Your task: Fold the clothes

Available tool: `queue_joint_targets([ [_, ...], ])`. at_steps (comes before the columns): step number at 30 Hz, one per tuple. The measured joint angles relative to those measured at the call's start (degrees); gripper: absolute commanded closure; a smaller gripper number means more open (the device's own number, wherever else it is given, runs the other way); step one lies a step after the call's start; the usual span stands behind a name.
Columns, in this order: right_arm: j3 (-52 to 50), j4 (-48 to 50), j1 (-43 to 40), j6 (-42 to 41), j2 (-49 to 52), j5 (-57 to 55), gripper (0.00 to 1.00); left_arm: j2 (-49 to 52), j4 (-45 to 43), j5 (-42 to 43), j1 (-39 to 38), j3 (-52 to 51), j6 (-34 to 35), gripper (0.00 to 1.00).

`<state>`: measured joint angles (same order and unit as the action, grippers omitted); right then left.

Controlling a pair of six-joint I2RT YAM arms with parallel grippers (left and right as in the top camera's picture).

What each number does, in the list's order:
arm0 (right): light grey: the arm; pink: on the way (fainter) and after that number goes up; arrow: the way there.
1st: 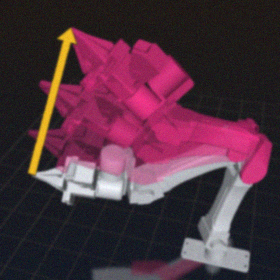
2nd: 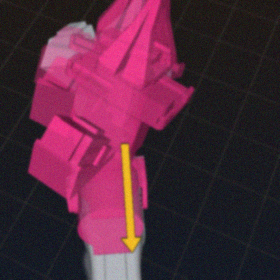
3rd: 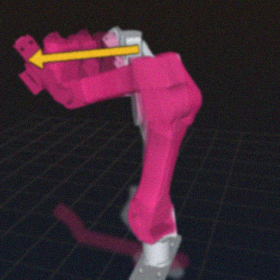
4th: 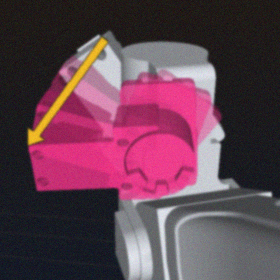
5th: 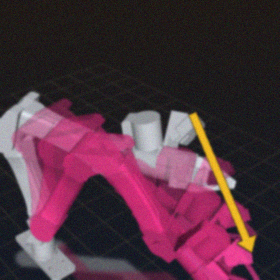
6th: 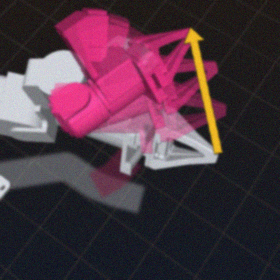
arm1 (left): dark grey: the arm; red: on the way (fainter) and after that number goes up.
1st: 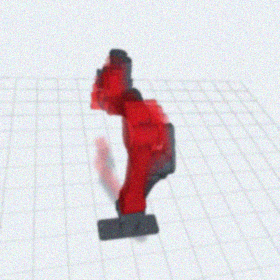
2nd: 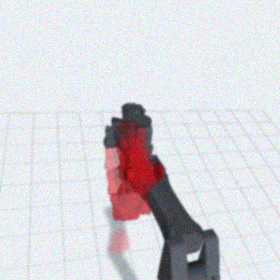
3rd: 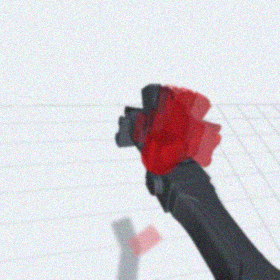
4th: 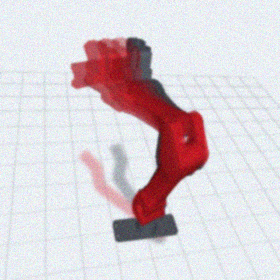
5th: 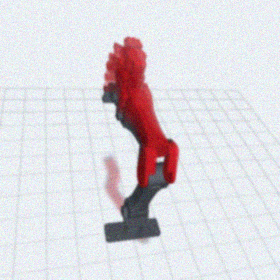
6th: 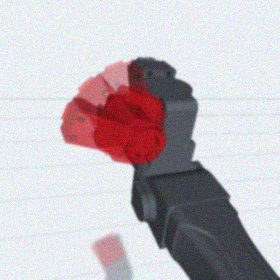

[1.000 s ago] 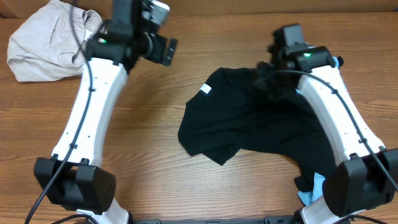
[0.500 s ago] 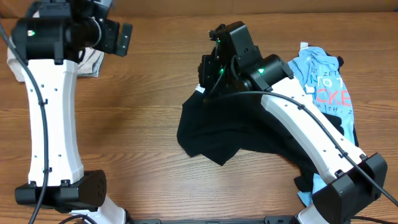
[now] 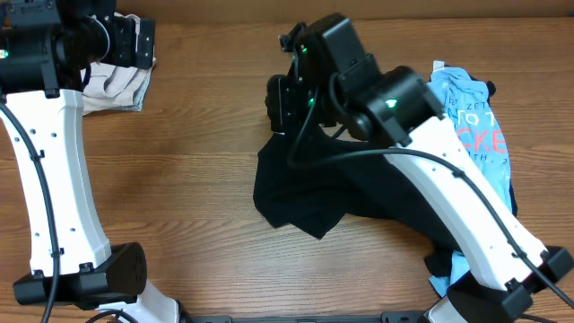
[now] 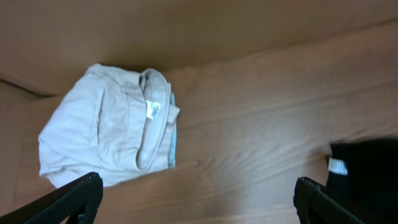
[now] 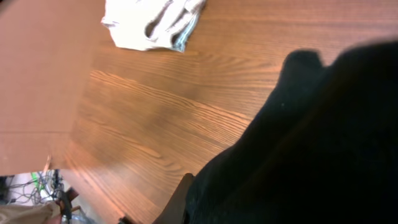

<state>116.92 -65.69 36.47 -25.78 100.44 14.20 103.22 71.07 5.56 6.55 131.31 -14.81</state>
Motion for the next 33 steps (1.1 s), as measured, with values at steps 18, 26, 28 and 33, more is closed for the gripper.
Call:
queue_joint_targets([
  [18, 12.8, 3.8, 4.5, 4.1, 0.0, -0.6, 0.96, 0.0, -1.9, 0.3, 8.1, 9.3, 5.3, 0.0],
  [26, 13.3, -3.4, 11.8, 4.5, 5.3, -1.4, 0.96, 0.0, -0.7, 2.3, 9.4, 9.7, 5.5, 0.0],
  [28, 12.1, -6.0, 13.4, 4.6, 7.9, -1.6, 0.96, 0.0, -0.7, 2.4, 9.4, 9.7, 5.5, 0.0],
  [33, 4.1, -7.8, 15.0, 4.7, 13.6, -1.5, 0.65, 0.0, -0.7, 2.6, 9.4, 9.7, 5.5, 0.0],
])
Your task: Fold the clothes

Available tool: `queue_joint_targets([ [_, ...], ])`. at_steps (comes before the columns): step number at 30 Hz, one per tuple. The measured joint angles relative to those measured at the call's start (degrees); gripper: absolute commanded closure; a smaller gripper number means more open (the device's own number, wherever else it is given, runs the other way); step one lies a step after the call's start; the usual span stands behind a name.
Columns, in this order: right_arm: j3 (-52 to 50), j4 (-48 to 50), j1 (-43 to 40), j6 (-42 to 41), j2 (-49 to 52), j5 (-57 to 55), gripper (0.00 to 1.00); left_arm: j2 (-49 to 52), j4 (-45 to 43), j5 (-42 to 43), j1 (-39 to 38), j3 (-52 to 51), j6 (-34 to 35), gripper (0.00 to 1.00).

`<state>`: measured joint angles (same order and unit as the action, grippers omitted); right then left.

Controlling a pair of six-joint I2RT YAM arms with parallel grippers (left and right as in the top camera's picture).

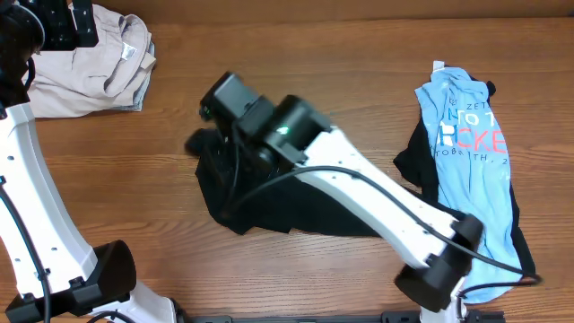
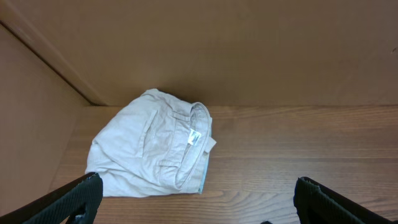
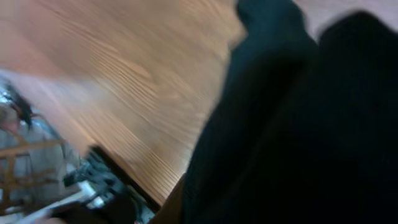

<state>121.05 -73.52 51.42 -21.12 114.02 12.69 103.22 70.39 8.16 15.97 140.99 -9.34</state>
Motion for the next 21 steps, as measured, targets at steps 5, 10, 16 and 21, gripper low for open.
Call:
queue_joint_targets([
  [5, -5.7, -0.3, 0.0, 0.1, 2.2, 0.5, 0.42, 0.0, 1.2, 0.2, 0.0, 0.0, 0.0, 0.0],
  [10, -5.9, 0.5, -2.4, 0.3, 1.2, 0.7, 0.2, 0.0, 3.8, 0.7, 0.0, 0.0, 0.0, 0.03],
  [16, -5.9, -1.2, -16.3, 0.2, -3.6, 0.5, 0.12, 0.2, 9.6, 5.6, -0.8, 0.0, 0.2, 0.04],
  [21, -5.9, -3.1, -29.5, 0.7, -5.0, 0.3, 0.08, 3.2, 14.7, 10.2, -7.1, 0.0, -2.0, 0.06],
])
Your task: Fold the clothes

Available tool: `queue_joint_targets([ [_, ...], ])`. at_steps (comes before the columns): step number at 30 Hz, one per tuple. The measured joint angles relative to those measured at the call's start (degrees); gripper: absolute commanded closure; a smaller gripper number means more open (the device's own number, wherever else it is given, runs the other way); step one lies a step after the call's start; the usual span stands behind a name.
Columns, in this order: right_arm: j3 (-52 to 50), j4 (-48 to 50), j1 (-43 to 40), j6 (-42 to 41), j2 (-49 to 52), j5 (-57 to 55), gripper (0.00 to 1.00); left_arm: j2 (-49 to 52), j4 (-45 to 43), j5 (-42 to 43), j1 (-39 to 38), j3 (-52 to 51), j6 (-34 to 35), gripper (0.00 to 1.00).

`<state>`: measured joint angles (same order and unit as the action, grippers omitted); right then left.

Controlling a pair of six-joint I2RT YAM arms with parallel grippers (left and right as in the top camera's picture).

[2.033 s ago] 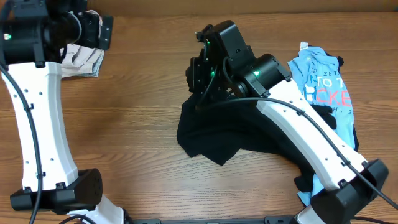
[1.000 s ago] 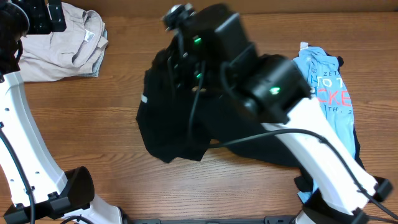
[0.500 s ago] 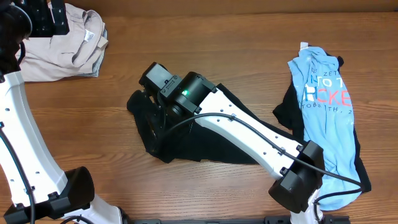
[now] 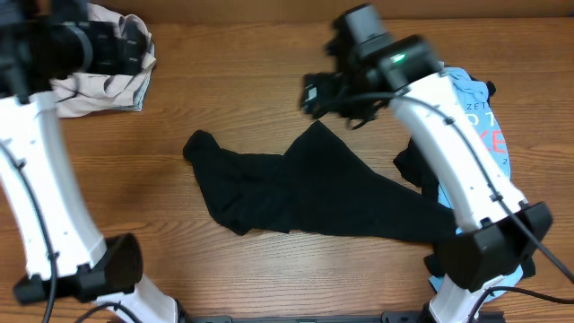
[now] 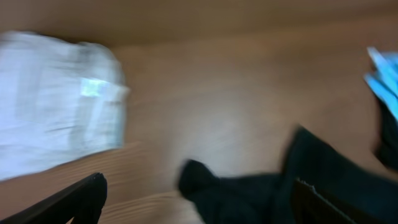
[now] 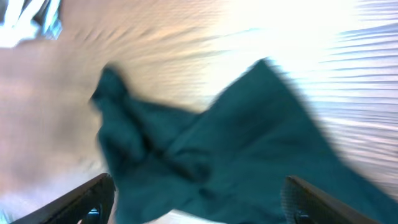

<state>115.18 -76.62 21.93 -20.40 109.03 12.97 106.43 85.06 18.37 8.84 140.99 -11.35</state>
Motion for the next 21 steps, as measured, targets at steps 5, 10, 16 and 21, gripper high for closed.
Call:
queue_joint_targets([
  [5, 0.0, -0.4, -10.3, 1.2, 0.0, -0.3, 0.06, 8.9, 2.3, 2.0, -10.9, -0.1, -5.5, 0.07],
  [10, 0.0, -1.9, -18.7, 2.8, 0.0, -0.3, 0.06, 15.2, 4.6, 0.6, -21.8, -0.8, -11.8, 0.08],
  [16, 0.0, -3.2, -25.4, 4.7, 0.0, -0.4, 0.06, 18.6, 9.6, -5.4, -35.4, -0.8, -16.0, 0.1],
  [21, 0.0, -3.5, -27.8, 5.8, 0.0, -0.3, 0.06, 21.6, 11.4, -10.4, -41.9, -0.8, -12.0, 0.07],
])
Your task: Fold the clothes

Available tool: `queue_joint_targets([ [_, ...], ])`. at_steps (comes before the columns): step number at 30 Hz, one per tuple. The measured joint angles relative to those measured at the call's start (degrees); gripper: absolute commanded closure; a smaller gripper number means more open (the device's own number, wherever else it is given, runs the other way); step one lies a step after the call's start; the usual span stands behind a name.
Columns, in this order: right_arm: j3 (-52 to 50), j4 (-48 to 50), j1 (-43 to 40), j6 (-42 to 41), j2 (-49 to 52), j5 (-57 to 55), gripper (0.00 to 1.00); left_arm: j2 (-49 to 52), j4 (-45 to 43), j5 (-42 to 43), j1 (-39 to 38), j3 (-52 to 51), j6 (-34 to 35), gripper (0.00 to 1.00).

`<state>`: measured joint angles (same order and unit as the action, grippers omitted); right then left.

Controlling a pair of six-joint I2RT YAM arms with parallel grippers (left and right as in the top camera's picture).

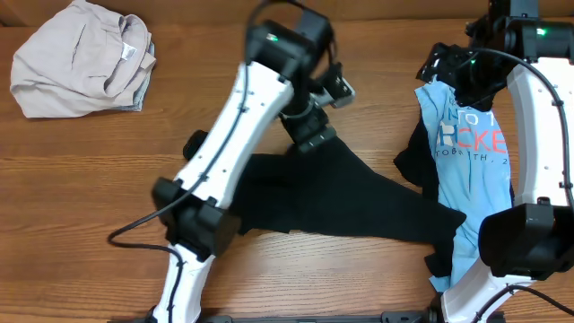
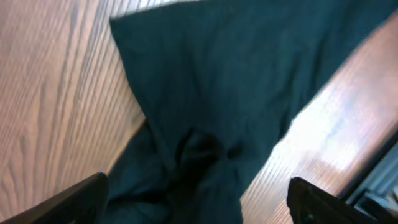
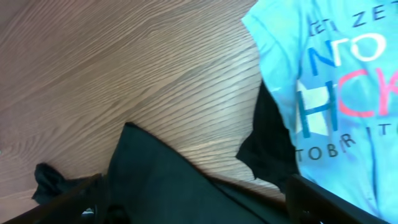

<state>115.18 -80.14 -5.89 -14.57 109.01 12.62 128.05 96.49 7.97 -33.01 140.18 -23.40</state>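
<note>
A black garment [image 1: 359, 202] lies spread and rumpled across the middle of the table; one pointed corner [image 1: 316, 144] faces the far side. My left gripper [image 1: 309, 130] hangs open just above that corner. In the left wrist view the black cloth [image 2: 205, 93] fills the frame between the open left gripper [image 2: 199, 211]. My right gripper [image 1: 446, 67] is open at the far right, over the top edge of a light blue printed t-shirt [image 1: 471, 135]. The right wrist view shows the blue shirt [image 3: 336, 87] and the black garment [image 3: 168, 186] below the open right gripper [image 3: 196, 214].
Folded beige shorts [image 1: 81, 58] sit in the far left corner. More dark clothing [image 1: 413, 161] lies under the blue t-shirt at the right edge. Bare wood [image 1: 90, 179] shows left of the black garment.
My left gripper has moved from beside the beige shorts to above the black garment's far corner. The right gripper has moved right, from over the table's middle to the blue t-shirt.
At first the black garment was bunched at my right gripper next to the blue shirt. Then the right gripper had it further left. Later it lay spread out and free, with the right gripper above it. Now the left gripper hovers over it.
</note>
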Motion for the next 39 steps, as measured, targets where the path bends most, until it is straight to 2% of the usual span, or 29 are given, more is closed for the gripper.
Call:
queue_joint_targets([
  [5, 0.0, 0.0, -0.7, 0.3, 0.0, 0.0, 0.06, 1.8, 0.0, -8.0, -3.9, -5.4, 10.9, 0.04],
  [10, 0.0, 0.1, -0.7, 0.7, 0.0, 0.0, 0.06, 2.1, -0.5, -12.7, -7.3, -13.3, 19.5, 0.06],
  [19, 0.0, 0.7, -0.7, 0.7, 0.0, 0.0, 0.06, 2.4, -5.7, -20.1, -12.3, -26.0, 25.5, 0.07],
  [28, 0.0, 1.1, -0.7, 0.7, 0.0, 0.0, 0.06, 2.4, -12.4, -23.9, -9.5, -33.0, 29.5, 0.18],
  [30, 0.0, 1.5, -0.7, 0.7, 0.0, 0.0, 0.06, 2.4, -14.5, -24.1, -8.9, -34.5, 29.7, 0.25],
  [31, 0.0, 1.7, -0.7, 0.7, 0.0, 0.0, 0.06, 2.4, -15.3, -24.2, -8.8, -35.0, 30.0, 0.33],
  [33, 0.0, 1.7, -0.7, 0.7, 0.0, 0.0, 0.06, 2.5, -15.6, -24.3, -8.7, -35.3, 30.7, 0.82],
  [34, 0.0, 1.7, -0.7, 0.7, 0.0, 0.0, 0.07, 2.5, -15.6, -24.4, -8.8, -35.3, 31.0, 0.96],
  [39, 0.0, 2.2, -0.7, 0.7, 0.0, 0.0, 0.07, 2.5, -14.6, -24.5, -8.7, -35.4, 31.3, 0.96],
])
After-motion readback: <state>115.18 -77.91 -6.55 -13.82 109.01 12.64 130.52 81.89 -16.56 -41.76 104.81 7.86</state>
